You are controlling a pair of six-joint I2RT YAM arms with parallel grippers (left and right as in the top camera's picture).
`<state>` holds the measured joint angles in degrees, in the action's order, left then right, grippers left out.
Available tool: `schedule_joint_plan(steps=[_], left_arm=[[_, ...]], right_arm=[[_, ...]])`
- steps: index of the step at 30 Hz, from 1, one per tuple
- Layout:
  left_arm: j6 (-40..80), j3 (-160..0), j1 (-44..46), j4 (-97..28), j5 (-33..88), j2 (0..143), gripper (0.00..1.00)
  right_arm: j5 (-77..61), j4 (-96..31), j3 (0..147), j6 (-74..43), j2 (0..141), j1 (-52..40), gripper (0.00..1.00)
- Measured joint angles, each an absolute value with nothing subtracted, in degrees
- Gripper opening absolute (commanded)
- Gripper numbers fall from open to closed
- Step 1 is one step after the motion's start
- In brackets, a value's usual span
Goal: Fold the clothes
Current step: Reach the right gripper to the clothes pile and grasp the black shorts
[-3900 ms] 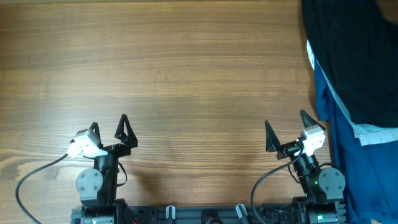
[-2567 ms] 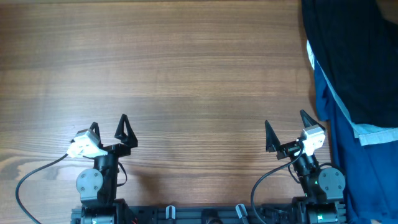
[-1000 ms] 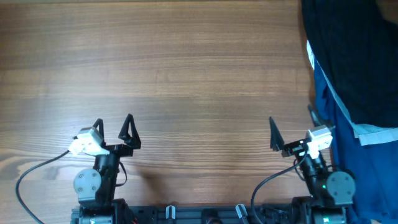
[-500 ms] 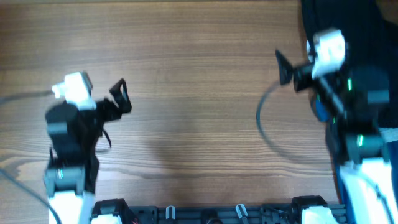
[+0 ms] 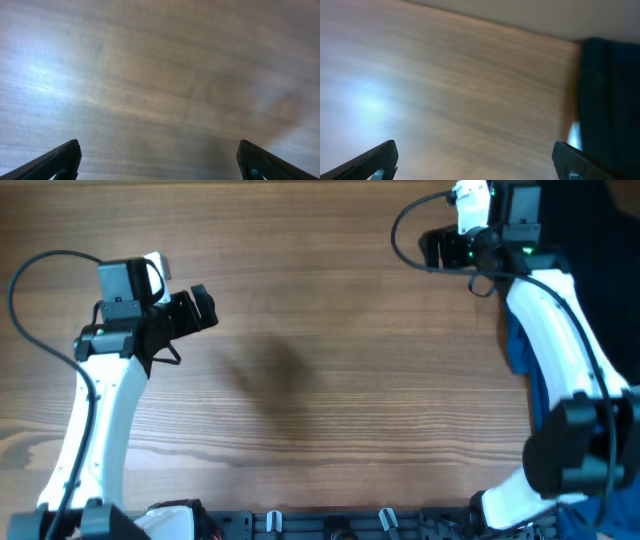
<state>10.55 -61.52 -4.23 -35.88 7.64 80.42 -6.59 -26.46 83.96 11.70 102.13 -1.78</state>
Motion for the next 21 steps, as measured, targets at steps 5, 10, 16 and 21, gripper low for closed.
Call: schedule_joint_plan(steps=[5, 10, 16, 21], left_arm=[[10.55, -61.52, -4.23, -36.03, 7.64, 81.69, 1.00], [10.55, -61.52, -4.23, -36.03, 7.64, 81.69, 1.00], [10.55, -61.52, -4.23, -36.01, 7.64, 81.69, 1.00], [10.55, -61.52, -4.23, -36.01, 7.90, 81.69, 1.00]], right_arm=[[-0.34, -22.87, 83.99, 10.22, 106.43, 5.78, 0.94], [1.45, -21.08, 84.27, 9.89, 112.68, 15.16, 0.90], [2.02, -18.61, 84.27, 11.07, 117.60, 18.48, 0.83], [2.02, -17.41, 84.27, 11.79, 118.24, 18.63, 0.70]])
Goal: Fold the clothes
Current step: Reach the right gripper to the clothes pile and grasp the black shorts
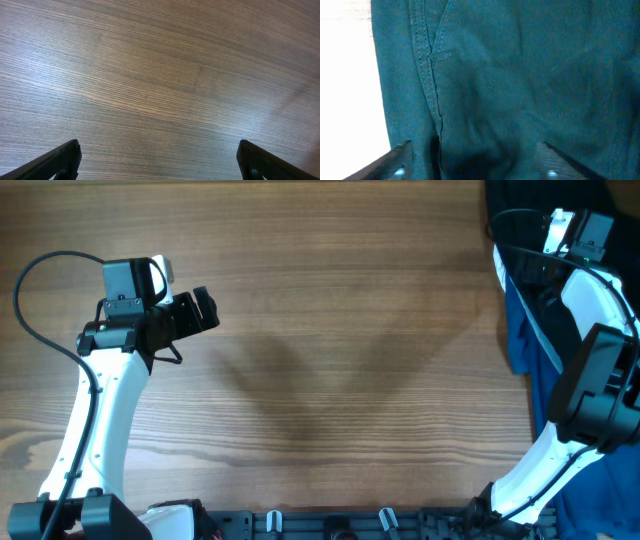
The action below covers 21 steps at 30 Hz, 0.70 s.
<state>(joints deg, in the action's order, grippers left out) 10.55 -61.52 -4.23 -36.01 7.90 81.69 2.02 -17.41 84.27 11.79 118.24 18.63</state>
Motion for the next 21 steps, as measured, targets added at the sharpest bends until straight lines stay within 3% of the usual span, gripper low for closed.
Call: schedule_joint_plan(steps=[5, 14, 21], left_arm=[[10.55, -61.52, -4.23, -36.01, 8.27, 81.69, 1.00], [10.55, -61.52, -4.23, -36.01, 8.49, 81.69, 1.00], [10.52, -61.52, -4.23, -32.64, 8.49, 81.69, 0.96]], right_arm=[[2.02, -17.02, 84.27, 11.86, 119.33, 19.35, 0.59], [3.95, -14.70, 84.27, 10.33, 120.86, 20.21, 0.06], [1.98, -17.54, 84.27, 9.78, 114.48, 20.53, 0.04]])
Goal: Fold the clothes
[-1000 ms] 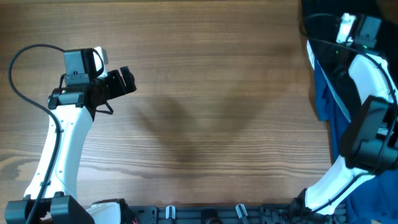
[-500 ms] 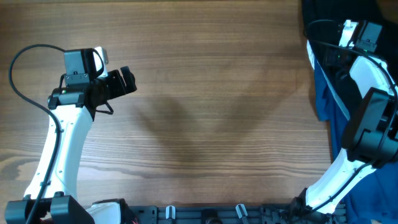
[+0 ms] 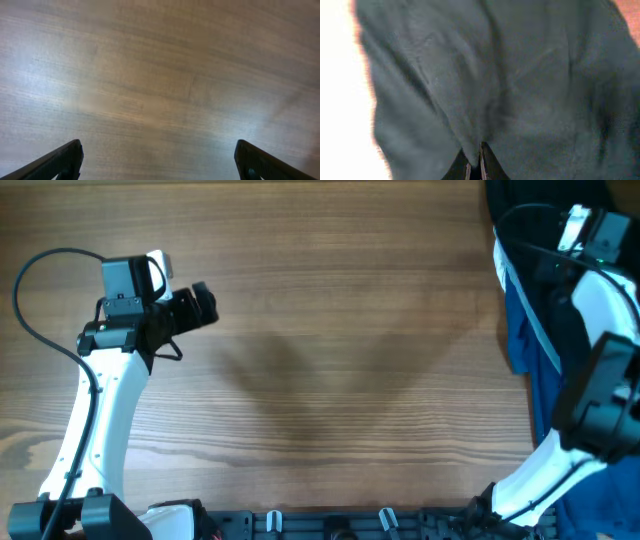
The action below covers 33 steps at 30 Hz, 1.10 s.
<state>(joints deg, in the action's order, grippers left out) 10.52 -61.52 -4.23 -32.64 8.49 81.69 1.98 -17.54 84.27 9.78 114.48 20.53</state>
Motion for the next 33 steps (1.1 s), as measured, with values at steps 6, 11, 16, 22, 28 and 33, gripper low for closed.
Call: schedule_joint_plan(steps=[6, 11, 16, 22, 28, 33], left_arm=[[10.52, -61.58, -4.23, -28.84, 8.69, 81.45, 0.96], [10.52, -61.58, -5.50, -28.25, 8.93, 79.79, 0.97], [10.52, -61.58, -8.19, -28.62, 8.91, 79.35, 0.98], [10.33, -61.58, -8.43, -30.44, 10.85, 79.35, 1.00], [6.22, -61.58, -6.92, -30.41, 18.70, 79.37, 1.00], [4.78, -61.63, -3.79, -28.03, 21.67, 81.08, 1.00]], right_arm=[[-8.51, -20.38, 84.27, 6.42, 97.43, 17.15, 0.05], [-11.40, -19.09, 84.33, 3.62, 91.88, 3.25, 0.05], [-12.03, -17.91, 84.33, 1.08, 95.61, -10.96, 0.04], [-12.03, -17.91, 84.33, -0.25, 98.91, -20.23, 0.04], [-14.68, -20.58, 84.33, -0.47, 99.98, -20.32, 0.04], [-18.26, -22.28, 84.33, -0.71, 102.41, -20.45, 0.04]])
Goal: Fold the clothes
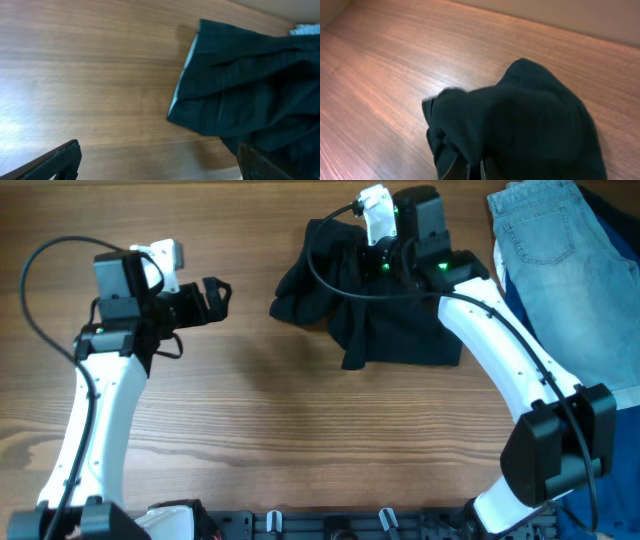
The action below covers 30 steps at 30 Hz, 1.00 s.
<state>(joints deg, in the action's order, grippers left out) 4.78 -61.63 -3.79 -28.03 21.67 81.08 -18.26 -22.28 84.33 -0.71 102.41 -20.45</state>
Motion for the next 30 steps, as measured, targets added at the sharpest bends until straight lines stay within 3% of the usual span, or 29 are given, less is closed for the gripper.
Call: schedule_joint_plan(steps=[13, 15, 17, 19, 20, 25, 30], left_arm=[[5.39, -61.93, 10.81, 0.40, 25.96, 102.87, 1.00], [4.86, -61.95, 12.01, 2.20, 25.69, 104.33, 0.94], [4.36, -61.95, 13.15, 4.86, 25.23, 106.19, 0.72], [4.23, -61.95, 13.78, 6.83, 24.97, 107.35, 0.24], [3.84, -61.95, 14.06, 8.16, 24.77, 107.94, 0.08], [3.73, -61.95, 14.52, 9.89, 20.18, 108.25, 0.04], [4.36, -63.33, 14.52, 4.27, 14.44, 106.72, 0.04]], right_arm=[[-19.77, -24.56, 84.33, -1.08, 102.43, -20.49, 0.06], [-19.84, -24.64, 84.33, -1.08, 102.43, -20.49, 0.06], [-19.92, -24.64, 84.33, -1.08, 102.43, -20.49, 0.06], [-19.92, -24.67, 84.33, -1.08, 102.43, -20.49, 0.06], [-19.94, -24.64, 84.33, -1.10, 102.45, -20.49, 0.07], [-19.97, -24.88, 84.33, -1.34, 102.45, -20.49, 0.20], [-20.23, -26.81, 84.33, -1.54, 102.43, -20.21, 0.42]])
